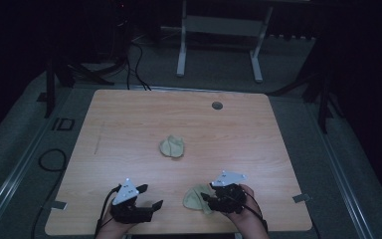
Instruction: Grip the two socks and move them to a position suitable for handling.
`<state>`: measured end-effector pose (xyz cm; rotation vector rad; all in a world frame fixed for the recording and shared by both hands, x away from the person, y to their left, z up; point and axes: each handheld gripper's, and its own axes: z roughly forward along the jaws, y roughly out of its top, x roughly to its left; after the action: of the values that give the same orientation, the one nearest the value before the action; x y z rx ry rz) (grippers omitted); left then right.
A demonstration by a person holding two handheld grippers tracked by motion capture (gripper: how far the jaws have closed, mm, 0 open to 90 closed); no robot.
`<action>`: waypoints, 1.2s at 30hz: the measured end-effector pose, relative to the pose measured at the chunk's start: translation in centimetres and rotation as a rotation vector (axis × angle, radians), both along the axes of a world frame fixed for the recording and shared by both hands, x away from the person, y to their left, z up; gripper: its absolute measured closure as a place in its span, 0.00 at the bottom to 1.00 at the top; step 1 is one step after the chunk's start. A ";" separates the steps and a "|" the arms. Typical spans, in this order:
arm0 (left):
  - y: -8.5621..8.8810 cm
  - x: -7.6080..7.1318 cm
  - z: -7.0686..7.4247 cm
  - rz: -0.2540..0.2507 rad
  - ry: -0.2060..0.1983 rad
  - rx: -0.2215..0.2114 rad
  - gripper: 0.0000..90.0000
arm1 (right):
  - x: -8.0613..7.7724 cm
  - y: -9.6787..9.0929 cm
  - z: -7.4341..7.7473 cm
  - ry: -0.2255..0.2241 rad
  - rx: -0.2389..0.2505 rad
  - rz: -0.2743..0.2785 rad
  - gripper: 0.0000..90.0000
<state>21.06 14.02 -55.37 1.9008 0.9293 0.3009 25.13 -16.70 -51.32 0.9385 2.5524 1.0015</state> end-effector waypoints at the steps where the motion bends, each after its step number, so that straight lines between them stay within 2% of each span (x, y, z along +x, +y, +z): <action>1: -1.2 0.3 0.2 -0.041 0.008 0.004 0.28 | 0.0 0.0 0.0 0.000 0.000 0.000 0.58; 2: -2.3 0.6 0.3 -0.072 0.016 0.007 0.37 | 0.5 0.0 -0.1 -0.002 -0.022 0.025 0.61; 4: -2.8 0.7 0.4 -0.087 0.017 0.015 0.45 | 0.8 -0.1 -0.2 0.002 -0.023 0.032 0.62; 5: -3.4 0.9 0.4 -0.106 0.019 0.019 0.45 | 1.1 -0.1 -0.3 0.011 -0.021 0.041 0.62; 8: -4.8 1.6 0.2 -0.119 0.045 0.043 0.50 | 2.0 -0.3 -1.0 0.038 -0.037 0.049 0.67; 12: -6.4 2.4 -0.4 -0.149 0.078 0.059 0.52 | 2.5 -0.2 -1.8 0.068 -0.055 0.056 0.68; 14: -7.2 2.7 -0.8 -0.145 0.083 0.104 0.52 | 2.5 -0.1 -2.4 0.082 -0.062 0.058 0.68; 17: -7.8 3.0 -1.0 -0.162 0.092 0.119 0.56 | 2.4 0.0 -2.9 0.092 -0.076 0.063 0.69; 18: -8.3 3.3 -1.2 -0.172 0.094 0.153 0.56 | 2.4 0.1 -3.1 0.094 -0.084 0.067 0.69; 19: -8.5 3.4 -1.3 -0.185 0.092 0.173 0.61 | 2.2 0.2 -3.5 0.089 -0.096 0.068 0.71; 21: -8.8 3.5 -1.5 -0.186 0.092 0.201 0.63 | 2.2 0.1 -3.5 0.084 -0.100 0.068 0.75; 24: -8.9 3.7 -1.5 -0.179 0.096 0.206 0.71 | 2.0 0.2 -3.5 0.071 -0.106 0.077 0.80; 27: -9.1 3.9 -1.4 -0.172 0.094 0.229 0.82 | 1.8 0.3 -3.5 0.073 -0.104 0.073 0.87; 29: -9.2 3.9 -1.4 -0.163 0.098 0.228 0.91 | 1.8 0.4 -3.5 0.075 -0.099 0.063 0.91; 32: -9.4 3.9 -1.3 -0.167 0.094 0.248 0.96 | 1.5 0.5 -2.7 0.060 -0.088 0.062 0.93; 36: -9.4 3.9 -1.2 -0.174 0.089 0.260 0.97 | 0.8 -0.2 -0.7 0.035 -0.028 0.053 0.93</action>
<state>24.95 4.65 -56.57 2.2345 0.8062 0.2440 25.96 -16.89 -52.00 0.8932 2.6262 0.9694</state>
